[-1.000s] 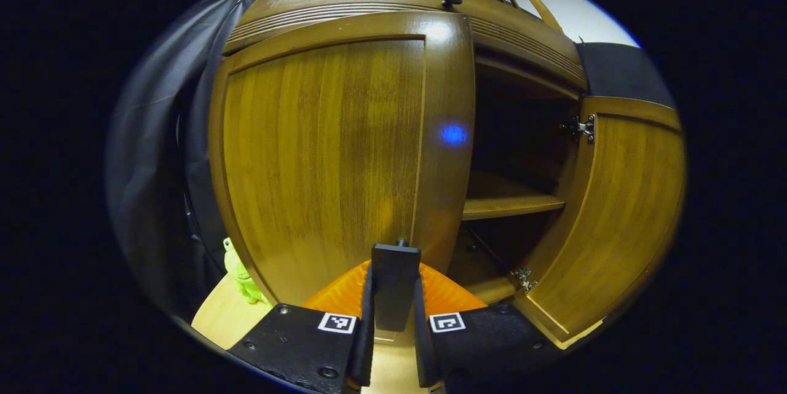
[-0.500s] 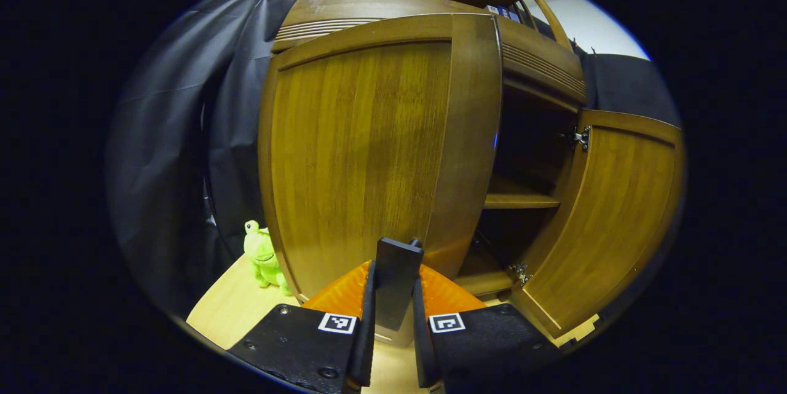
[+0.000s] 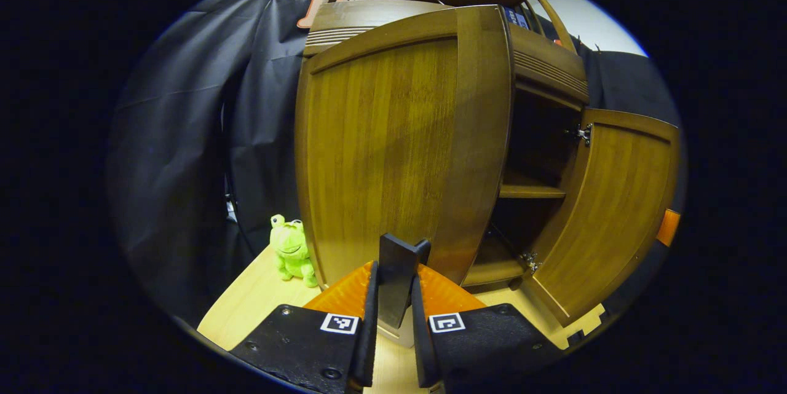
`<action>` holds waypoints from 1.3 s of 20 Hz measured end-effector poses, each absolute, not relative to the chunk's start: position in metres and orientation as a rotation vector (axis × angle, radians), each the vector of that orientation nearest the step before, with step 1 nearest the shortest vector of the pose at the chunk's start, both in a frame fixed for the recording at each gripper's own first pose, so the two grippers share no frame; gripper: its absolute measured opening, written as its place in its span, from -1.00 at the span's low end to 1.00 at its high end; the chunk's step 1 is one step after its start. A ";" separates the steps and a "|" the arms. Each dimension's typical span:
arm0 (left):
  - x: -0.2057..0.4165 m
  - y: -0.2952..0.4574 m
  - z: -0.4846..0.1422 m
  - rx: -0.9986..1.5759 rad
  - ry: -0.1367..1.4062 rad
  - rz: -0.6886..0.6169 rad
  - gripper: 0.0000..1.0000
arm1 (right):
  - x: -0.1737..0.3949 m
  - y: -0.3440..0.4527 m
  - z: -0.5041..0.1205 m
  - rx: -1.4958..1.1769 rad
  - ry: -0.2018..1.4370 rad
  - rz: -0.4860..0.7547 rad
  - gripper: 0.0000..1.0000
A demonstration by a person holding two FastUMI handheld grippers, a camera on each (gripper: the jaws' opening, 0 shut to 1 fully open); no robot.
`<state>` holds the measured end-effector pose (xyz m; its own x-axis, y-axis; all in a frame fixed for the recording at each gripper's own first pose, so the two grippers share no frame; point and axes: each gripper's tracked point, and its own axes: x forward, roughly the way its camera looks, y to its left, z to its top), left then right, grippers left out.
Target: Open the right door of the double-door shoe cabinet with the right hand, and open the left door with the left hand.
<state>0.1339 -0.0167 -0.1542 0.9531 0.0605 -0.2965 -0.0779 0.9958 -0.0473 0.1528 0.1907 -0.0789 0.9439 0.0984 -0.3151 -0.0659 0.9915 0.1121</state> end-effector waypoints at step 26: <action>0.095 0.045 -0.155 -0.111 0.310 0.299 -0.70 | 0.165 0.270 -0.097 0.132 0.398 0.300 -0.49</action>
